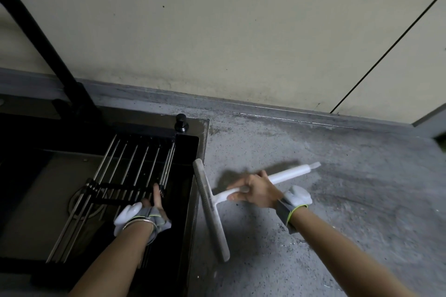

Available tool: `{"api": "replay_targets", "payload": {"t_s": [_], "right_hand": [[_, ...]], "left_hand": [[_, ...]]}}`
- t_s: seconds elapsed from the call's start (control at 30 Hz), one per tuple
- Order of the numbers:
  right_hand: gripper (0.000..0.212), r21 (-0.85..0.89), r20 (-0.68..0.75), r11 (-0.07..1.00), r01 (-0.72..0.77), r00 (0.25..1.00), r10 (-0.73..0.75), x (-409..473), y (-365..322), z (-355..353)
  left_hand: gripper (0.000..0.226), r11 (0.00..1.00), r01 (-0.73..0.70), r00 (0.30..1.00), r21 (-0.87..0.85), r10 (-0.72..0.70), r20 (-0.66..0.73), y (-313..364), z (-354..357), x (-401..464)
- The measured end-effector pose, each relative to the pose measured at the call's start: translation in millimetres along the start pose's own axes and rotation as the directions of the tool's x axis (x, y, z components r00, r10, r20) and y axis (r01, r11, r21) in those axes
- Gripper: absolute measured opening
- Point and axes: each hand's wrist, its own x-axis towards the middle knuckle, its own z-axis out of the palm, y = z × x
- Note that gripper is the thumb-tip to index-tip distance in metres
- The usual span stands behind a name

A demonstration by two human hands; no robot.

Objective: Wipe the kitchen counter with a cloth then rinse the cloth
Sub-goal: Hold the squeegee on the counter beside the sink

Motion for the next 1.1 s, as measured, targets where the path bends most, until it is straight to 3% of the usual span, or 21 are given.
{"api": "replay_targets", "payload": {"t_s": [0.23,0.43,0.6,0.97,1.1], "right_hand": [[0.032,-0.006,-0.176,0.979,-0.206,0.964,0.201,-36,41,-40],[0.028,-0.036,-0.160,0.940,-0.340,0.930,0.331,-68,71,-49],[0.032,-0.041,-0.147,0.957,-0.289,0.949,0.280,-67,52,-24],[0.035,-0.070,-0.072,0.992,-0.104,0.993,0.099,-37,-29,38],[0.035,0.063,-0.132,0.991,-0.121,0.983,0.129,-50,-31,45]], "left_hand": [[0.104,0.999,-0.042,0.999,-0.034,0.042,0.012,4,-2,-6],[0.102,0.995,-0.055,0.998,-0.088,0.056,0.002,6,-5,-9],[0.102,0.986,-0.052,0.999,-0.158,0.052,-0.001,0,2,-4],[0.090,0.853,-0.161,0.971,-0.497,0.048,-0.233,-4,20,-22],[0.079,0.786,-0.198,0.969,-0.586,0.068,-0.237,-17,27,-34]]}}
